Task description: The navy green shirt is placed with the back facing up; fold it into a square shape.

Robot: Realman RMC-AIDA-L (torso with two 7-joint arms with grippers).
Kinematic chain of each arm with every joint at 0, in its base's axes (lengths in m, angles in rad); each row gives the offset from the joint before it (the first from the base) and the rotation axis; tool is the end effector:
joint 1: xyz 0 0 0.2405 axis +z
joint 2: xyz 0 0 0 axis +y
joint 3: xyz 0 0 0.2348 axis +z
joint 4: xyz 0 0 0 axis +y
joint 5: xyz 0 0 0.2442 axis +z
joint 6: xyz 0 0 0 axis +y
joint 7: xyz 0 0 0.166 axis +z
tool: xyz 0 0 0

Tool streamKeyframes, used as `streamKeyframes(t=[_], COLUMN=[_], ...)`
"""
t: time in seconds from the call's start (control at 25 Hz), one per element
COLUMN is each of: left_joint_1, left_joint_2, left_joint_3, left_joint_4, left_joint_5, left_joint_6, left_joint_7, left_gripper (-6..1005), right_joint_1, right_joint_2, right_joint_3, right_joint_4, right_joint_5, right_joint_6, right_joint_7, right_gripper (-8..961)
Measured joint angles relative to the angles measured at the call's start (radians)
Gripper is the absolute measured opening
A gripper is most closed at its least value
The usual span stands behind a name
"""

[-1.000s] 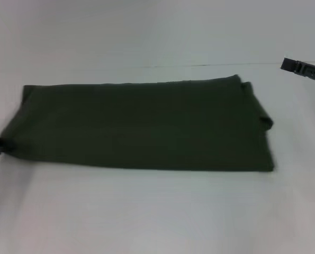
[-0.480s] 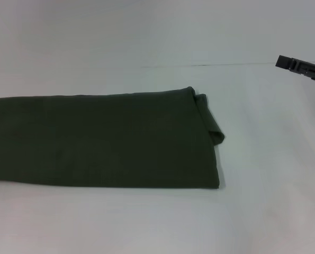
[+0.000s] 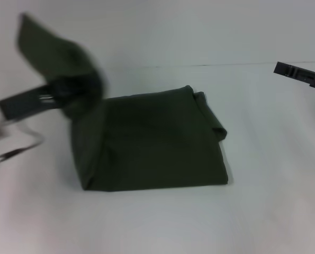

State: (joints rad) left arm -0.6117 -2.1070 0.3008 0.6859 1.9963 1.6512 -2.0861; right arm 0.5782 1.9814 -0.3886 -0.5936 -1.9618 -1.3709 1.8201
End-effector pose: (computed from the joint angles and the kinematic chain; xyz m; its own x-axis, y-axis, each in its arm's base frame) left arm -0.2415 0.3790 0.0455 0.1351 0.6963 0.7049 0.8205 -0.4775 0.3143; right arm 0.2988 0.4081 0.0769 0.3525 -0.5323 -0.7697 -0.8842 -0.4588 -0.0876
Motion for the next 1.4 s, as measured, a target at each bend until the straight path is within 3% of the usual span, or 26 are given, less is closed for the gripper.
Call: streamKeyframes(t=[0.08,0.16,0.2,0.36,0.44,0.56,0.68,0.76,0.88,1.08,1.16,1.4], left_joint_1=[-0.065,-0.128,-0.151,-0.258,-0.287,-0.276,-0.245,-0.228,-0.213,-0.179,-0.159,-0.093], left_joint_2=[-0.036,-0.057,-0.06,-0.067,-0.068,-0.068,-0.069,-0.069,-0.069,-0.067,-0.065,-0.063], left_joint_3=[0.074,0.13,0.148,0.164,0.112,-0.076,-0.196,-0.232,-0.241,-0.241,-0.241,-0.266], left_joint_4=[-0.049,-0.133,-0.181,-0.561,-0.743,-0.972,-1.066,-1.077,-1.057,-0.996,-0.956,-0.777], left_joint_5=[-0.015,-0.023,-0.029,-0.117,-0.179,-0.208,-0.163,-0.1,-0.029,0.072,0.075,0.068], left_joint_6=[-0.04,-0.109,-0.14,-0.396,-0.532,-0.653,-0.655,-0.626,-0.542,-0.357,-0.296,-0.238], left_joint_7=[0.039,0.083,0.109,0.37,0.542,0.892,1.11,1.168,1.122,1.061,1.032,0.866], left_gripper=[102,106,108,115,118,124,129,133,138,331,576,778], right_joint_1=[-0.002,-0.006,-0.008,-0.016,-0.018,-0.02,-0.019,-0.016,-0.014,-0.013,-0.013,-0.006], right_joint_2=[0.0,0.0,-0.001,-0.009,-0.011,-0.012,-0.012,-0.014,-0.019,-0.036,-0.048,-0.098], right_joint_3=[-0.001,0.0,0.001,0.001,-0.004,-0.008,-0.015,-0.024,-0.027,-0.028,-0.03,-0.093], right_joint_4=[0.0,0.0,-0.001,-0.004,-0.003,-0.004,-0.005,-0.009,-0.01,-0.011,-0.011,-0.013], right_joint_5=[0.0,0.0,0.0,0.003,0.003,0.002,-0.001,-0.002,-0.006,-0.011,-0.012,-0.023], right_joint_6=[-0.007,-0.013,-0.015,-0.017,-0.015,-0.013,-0.011,-0.009,-0.004,0.01,0.012,0.029], right_joint_7=[-0.007,-0.015,-0.018,-0.039,-0.053,-0.077,-0.092,-0.094,-0.09,-0.041,-0.009,0.146], right_gripper=[839,839,838,838,838,838,837,837,837,836,836,835])
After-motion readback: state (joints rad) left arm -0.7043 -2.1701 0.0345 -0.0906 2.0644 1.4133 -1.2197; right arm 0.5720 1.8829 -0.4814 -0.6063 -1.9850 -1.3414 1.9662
